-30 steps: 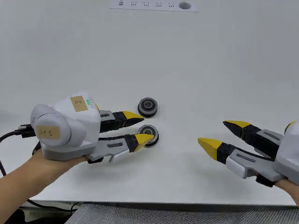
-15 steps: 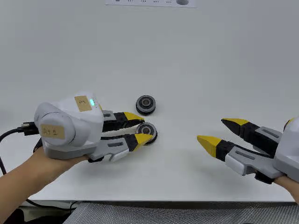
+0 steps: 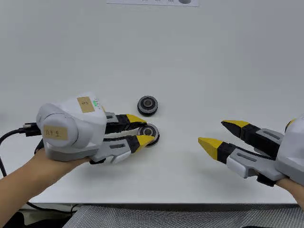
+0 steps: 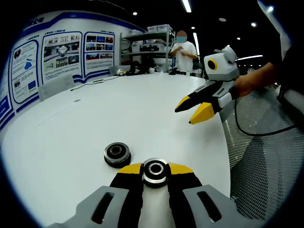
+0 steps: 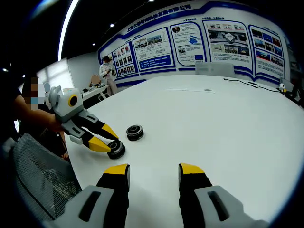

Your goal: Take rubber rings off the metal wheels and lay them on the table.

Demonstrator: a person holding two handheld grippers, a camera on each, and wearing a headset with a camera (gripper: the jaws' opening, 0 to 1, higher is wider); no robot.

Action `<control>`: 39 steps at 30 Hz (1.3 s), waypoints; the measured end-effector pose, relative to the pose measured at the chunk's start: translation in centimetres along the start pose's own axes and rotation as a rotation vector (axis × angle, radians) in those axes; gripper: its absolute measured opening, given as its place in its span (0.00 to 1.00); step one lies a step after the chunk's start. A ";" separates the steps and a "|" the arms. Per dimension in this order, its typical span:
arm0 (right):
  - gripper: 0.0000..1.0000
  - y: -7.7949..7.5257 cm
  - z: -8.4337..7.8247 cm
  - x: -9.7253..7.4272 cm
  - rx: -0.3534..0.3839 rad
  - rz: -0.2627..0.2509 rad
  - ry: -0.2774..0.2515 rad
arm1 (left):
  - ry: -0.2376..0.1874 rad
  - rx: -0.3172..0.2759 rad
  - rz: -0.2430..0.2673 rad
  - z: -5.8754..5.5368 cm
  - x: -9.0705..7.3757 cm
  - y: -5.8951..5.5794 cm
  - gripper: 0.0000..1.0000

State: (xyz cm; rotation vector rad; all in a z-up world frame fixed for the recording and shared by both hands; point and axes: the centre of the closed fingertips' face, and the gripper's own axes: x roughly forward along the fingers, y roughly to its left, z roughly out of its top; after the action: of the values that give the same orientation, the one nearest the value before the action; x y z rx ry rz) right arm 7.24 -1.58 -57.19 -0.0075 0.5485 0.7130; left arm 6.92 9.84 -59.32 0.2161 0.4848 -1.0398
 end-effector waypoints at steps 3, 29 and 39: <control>0.42 -0.1 0.0 0.0 0.001 -0.001 0.000 | 0.006 0.014 -0.002 0.0 0.0 0.0 0.19; 0.41 0.8 0.0 0.4 0.000 0.033 0.002 | 0.022 0.040 -0.008 0.4 0.4 -0.5 0.15; 0.40 3.5 0.8 1.2 0.066 0.121 -0.024 | 0.028 0.076 -0.015 0.5 0.5 -0.8 0.14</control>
State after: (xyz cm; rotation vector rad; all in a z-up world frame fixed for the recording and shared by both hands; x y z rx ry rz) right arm 6.19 1.98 -56.45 0.0963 0.5526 0.8119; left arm 6.57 8.83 -59.08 0.2951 0.4729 -1.0718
